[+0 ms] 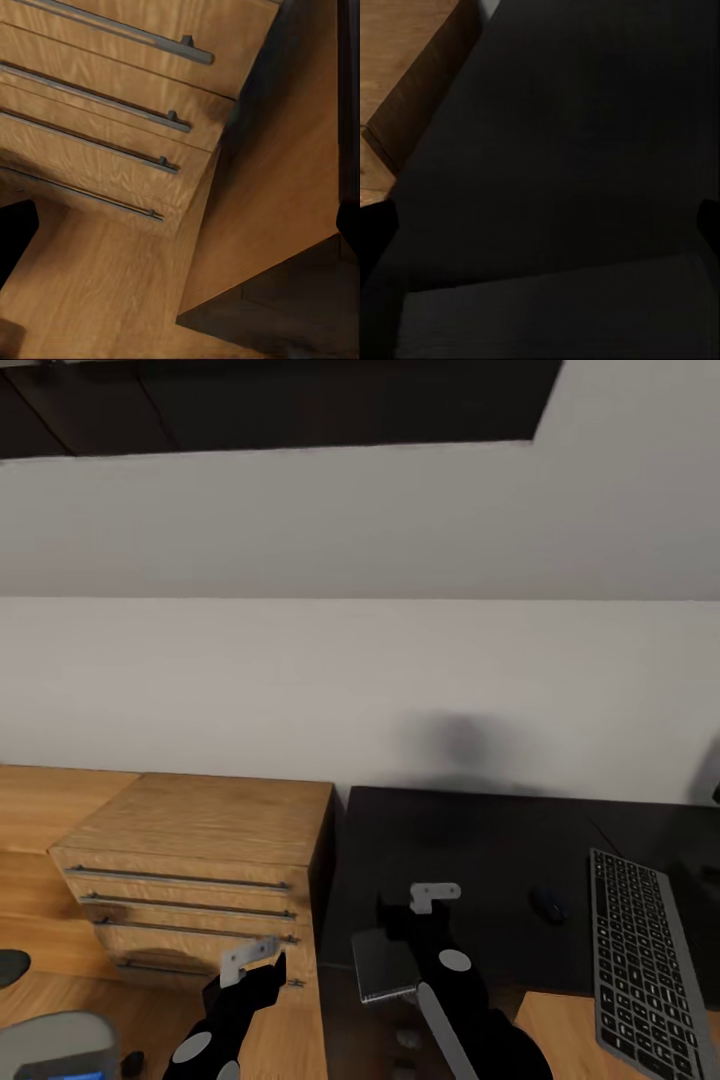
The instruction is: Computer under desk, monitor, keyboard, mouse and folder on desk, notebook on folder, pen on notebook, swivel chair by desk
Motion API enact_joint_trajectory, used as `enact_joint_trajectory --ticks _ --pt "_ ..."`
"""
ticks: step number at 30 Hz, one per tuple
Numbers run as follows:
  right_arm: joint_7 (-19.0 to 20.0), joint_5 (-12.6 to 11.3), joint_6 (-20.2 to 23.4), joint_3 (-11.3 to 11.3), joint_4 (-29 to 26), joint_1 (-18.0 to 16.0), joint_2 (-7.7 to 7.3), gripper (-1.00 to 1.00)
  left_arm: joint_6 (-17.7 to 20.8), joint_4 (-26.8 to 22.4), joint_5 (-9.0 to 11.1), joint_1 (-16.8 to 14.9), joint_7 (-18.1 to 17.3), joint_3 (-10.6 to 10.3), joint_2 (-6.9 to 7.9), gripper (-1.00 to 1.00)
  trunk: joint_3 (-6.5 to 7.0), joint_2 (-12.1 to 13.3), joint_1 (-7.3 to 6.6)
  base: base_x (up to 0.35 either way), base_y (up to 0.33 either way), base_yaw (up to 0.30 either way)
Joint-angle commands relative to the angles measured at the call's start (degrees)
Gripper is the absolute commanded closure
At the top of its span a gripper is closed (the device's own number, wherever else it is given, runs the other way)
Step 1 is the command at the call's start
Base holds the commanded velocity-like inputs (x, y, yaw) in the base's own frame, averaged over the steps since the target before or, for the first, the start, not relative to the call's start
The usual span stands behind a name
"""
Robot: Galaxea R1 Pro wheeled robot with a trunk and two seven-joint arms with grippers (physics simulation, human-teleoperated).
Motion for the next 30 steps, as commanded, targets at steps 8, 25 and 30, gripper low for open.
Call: enact_joint_trajectory --ticks 8,25,30 --pt "-0.74 -0.30 0.08 0.17 0.30 -0.05 0.04 -1.00 0.14 -0.08 0.60 -0.05 0.48 -0.02 0.03 -1.00 -0.07 -0.04 -0.03 -0.331 -0.004 0.000" --pt "-0.84 6.01 -2.45 0.17 8.69 5.23 -1.49 -1.00 -0.30 4.06 0.48 -0.03 0.48 0.46 0.28 -1.00 -0.07 -0.04 -0.03 -0.278 -0.012 0.000" --pt "-0.84 8.08 -8.68 0.17 12.55 8.68 -1.89 -1.00 -1.95 10.86 0.37 0.01 0.53 0.45 0.28 -1.00 -0.07 -0.04 -0.03 -0.028 -0.004 0.000"
